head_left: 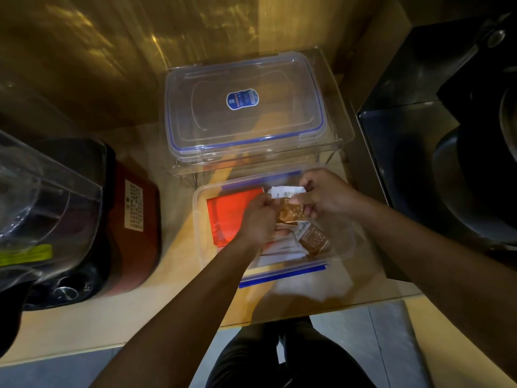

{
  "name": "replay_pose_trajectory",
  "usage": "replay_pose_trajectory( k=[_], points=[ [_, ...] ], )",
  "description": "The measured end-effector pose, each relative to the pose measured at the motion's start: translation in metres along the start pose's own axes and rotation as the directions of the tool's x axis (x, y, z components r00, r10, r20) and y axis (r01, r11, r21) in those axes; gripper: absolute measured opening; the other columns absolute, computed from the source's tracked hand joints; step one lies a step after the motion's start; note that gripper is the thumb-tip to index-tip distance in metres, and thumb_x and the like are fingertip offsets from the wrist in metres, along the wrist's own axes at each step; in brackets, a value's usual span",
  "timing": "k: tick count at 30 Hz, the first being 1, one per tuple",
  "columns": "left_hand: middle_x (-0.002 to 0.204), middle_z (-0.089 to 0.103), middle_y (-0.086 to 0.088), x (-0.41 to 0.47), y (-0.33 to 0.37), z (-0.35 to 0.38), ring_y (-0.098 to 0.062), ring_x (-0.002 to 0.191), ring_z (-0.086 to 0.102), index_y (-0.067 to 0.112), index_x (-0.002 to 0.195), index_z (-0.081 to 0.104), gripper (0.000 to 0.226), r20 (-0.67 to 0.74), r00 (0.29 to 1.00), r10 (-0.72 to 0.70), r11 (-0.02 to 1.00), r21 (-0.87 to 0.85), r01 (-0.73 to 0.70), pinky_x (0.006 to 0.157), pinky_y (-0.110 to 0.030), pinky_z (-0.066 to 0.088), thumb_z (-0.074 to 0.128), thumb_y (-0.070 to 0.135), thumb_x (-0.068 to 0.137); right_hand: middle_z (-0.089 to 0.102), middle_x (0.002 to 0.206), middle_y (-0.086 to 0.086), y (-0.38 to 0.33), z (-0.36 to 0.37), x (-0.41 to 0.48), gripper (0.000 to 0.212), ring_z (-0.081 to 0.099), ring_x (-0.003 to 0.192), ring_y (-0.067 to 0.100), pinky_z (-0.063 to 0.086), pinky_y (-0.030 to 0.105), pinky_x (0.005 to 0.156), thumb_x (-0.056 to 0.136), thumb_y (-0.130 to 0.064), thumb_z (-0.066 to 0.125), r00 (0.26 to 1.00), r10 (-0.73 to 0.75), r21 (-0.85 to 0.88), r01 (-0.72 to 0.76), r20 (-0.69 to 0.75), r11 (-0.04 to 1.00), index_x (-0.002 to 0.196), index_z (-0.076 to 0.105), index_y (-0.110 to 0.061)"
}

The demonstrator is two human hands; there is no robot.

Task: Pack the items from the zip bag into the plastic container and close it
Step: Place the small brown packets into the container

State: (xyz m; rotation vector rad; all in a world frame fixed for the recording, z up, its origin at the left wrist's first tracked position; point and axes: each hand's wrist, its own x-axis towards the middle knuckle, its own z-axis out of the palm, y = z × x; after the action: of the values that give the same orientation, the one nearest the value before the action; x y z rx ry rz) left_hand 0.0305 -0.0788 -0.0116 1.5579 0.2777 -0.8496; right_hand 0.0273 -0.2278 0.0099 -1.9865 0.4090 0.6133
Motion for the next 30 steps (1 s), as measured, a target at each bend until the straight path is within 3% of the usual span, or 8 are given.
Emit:
replay_pose_trajectory(
  k=[4,7,10,15,19,23,26,30],
  points=[
    [0.084,0.066,-0.002,-0.001,-0.005,0.002,-0.021,0.076,0.067,0.017,0.087,0.058,0.013,-0.073,0.996,0.046,0.999,-0.017,-0.047,0.051,-0.023,0.058,0.058,0.005,0.089,0.065,0.075,0.009,0.004,0.004,-0.002,0.003,0.066,0.061,0.016,0.052,0.021,0.047,0.09,-0.011,0.056,0.997,0.021,0.038,-0.018,-0.079,0.999,0.088,0.058,-0.009],
    [0.093,0.069,-0.01,0.001,-0.004,-0.002,-0.026,0.077,0.069,0.009,0.101,0.058,0.014,-0.238,0.966,0.103,0.992,-0.045,-0.116,0.061,-0.039,0.06,0.056,0.002,0.089,0.063,0.076,-0.002,0.006,0.004,-0.008,0.012,0.057,0.065,0.011,0.042,0.021,0.054,0.087,-0.014,0.056,0.99,-0.113,-0.444,0.063,-0.087,0.894,0.077,0.06,-0.02],
    [0.094,0.067,-0.011,0.001,-0.002,-0.005,-0.022,0.069,0.067,0.009,0.104,0.057,0.014,-0.275,0.953,0.13,0.985,-0.072,-0.155,0.066,-0.043,0.058,0.057,0.007,0.09,0.067,0.1,0.004,0.016,0.022,-0.009,0.019,0.057,0.079,0.016,0.044,0.028,0.066,0.084,-0.02,0.059,1.0,-0.027,-0.712,0.027,0.012,0.702,0.103,0.063,-0.016],
    [0.09,0.066,-0.007,0.001,-0.006,-0.006,-0.02,0.069,0.066,0.015,0.094,0.056,0.01,-0.245,0.961,0.132,0.983,-0.091,-0.158,0.051,-0.03,0.057,0.057,0.006,0.09,0.068,0.101,0.011,0.039,0.047,-0.015,0.021,0.065,0.086,0.024,0.048,0.028,0.069,0.082,-0.013,0.064,0.997,0.002,-0.586,-0.049,-0.08,0.809,0.102,0.066,-0.007],
    [0.083,0.065,0.002,0.001,-0.006,-0.007,-0.009,0.062,0.068,0.022,0.085,0.054,0.02,-0.204,0.969,0.137,0.978,-0.128,-0.165,0.046,-0.022,0.056,0.056,0.003,0.09,0.068,0.103,0.012,0.041,0.05,-0.011,0.02,0.065,0.09,0.026,0.051,0.031,0.076,0.085,-0.015,0.061,0.991,0.08,-0.537,-0.127,-0.109,0.834,0.102,0.064,-0.007],
    [0.085,0.065,0.003,0.002,-0.007,-0.008,-0.008,0.063,0.068,0.016,0.094,0.055,0.015,-0.175,0.973,0.149,0.975,-0.136,-0.173,0.045,-0.021,0.055,0.057,0.003,0.089,0.068,0.102,0.007,0.031,0.046,-0.014,0.019,0.062,0.088,0.022,0.045,0.028,0.072,0.085,-0.02,0.061,0.991,0.107,-0.577,-0.131,-0.077,0.806,0.103,0.063,-0.013],
    [0.084,0.066,0.002,0.002,-0.007,-0.008,-0.005,0.059,0.068,0.013,0.099,0.056,0.016,-0.163,0.975,0.148,0.974,-0.147,-0.172,0.045,-0.022,0.056,0.059,0.003,0.087,0.065,0.085,-0.001,0.017,0.036,-0.022,0.006,0.058,0.074,0.017,0.043,0.028,0.064,0.08,-0.025,0.066,0.996,0.043,-0.623,-0.085,-0.082,0.777,0.085,0.062,-0.023],
    [0.083,0.067,0.005,0.001,-0.007,-0.006,0.0,0.057,0.068,0.013,0.102,0.057,0.017,-0.143,0.976,0.163,0.973,-0.138,-0.183,0.046,-0.021,0.056,0.06,0.004,0.087,0.05,0.066,-0.007,-0.001,0.017,-0.026,0.028,0.048,0.06,0.011,0.038,0.027,0.057,0.078,-0.02,0.067,0.973,0.04,-0.539,-0.161,-0.229,0.827,0.063,0.045,-0.026]
  ],
)
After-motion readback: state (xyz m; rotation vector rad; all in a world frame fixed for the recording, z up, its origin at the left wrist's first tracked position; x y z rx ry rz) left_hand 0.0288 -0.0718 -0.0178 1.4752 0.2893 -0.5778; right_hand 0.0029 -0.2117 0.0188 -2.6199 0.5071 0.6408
